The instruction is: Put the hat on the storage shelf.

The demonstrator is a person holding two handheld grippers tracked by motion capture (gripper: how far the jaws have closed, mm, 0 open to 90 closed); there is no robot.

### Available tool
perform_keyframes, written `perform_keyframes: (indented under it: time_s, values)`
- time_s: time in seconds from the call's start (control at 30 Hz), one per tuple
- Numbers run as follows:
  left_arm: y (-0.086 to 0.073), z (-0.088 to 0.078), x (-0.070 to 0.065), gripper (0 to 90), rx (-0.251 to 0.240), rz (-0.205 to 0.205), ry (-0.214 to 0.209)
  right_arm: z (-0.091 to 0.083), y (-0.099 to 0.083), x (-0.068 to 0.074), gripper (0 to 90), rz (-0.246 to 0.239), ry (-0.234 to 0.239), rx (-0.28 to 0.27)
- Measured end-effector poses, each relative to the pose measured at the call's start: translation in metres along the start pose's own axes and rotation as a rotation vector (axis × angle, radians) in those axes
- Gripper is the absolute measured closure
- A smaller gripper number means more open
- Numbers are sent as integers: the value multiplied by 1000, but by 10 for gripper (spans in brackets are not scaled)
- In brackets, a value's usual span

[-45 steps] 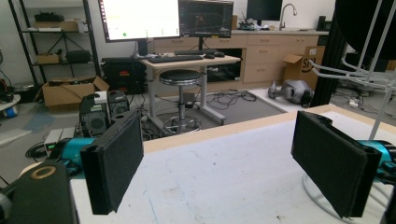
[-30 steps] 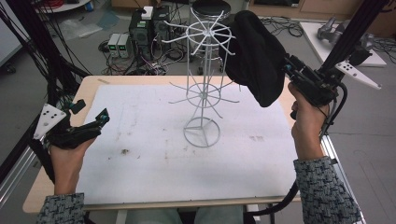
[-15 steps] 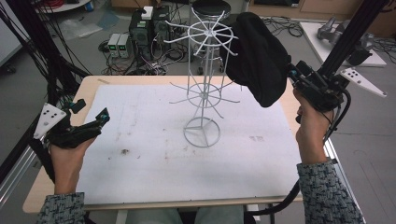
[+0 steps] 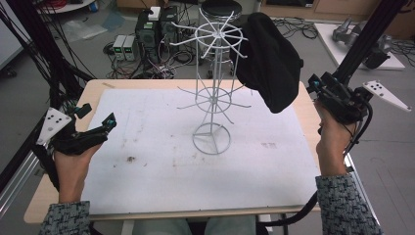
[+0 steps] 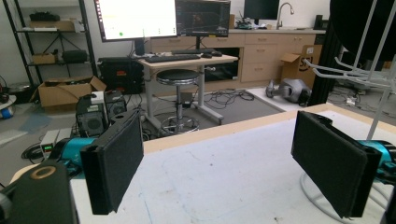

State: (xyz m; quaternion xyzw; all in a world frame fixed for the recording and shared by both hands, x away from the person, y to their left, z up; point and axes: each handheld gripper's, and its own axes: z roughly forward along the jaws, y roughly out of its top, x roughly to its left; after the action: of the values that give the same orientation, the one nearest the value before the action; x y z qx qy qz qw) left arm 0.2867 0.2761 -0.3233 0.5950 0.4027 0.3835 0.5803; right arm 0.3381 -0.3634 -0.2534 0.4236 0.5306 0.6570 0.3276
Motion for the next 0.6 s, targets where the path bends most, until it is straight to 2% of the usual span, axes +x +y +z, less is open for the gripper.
perform_keyframes:
  time_s: [0.17, 0.3, 0.43, 0.57, 0.6]
  values:
    - [-1, 0, 0, 172, 4, 1, -1, 0, -12, -3, 412, -73, -63, 43]
    - [-1, -1, 1, 171, 4, -1, 1, 2, -22, -6, 385, -99, -105, 73]
    - [-1, -1, 1, 172, 4, 0, 1, 3, -31, -8, 379, -108, -125, 100]
    - [-2, -3, 3, 172, 7, -2, 7, 5, -39, -11, 335, -122, -151, 112]
    - [-2, -4, 3, 172, 7, -2, 9, 5, -41, -11, 314, -108, -156, 119]
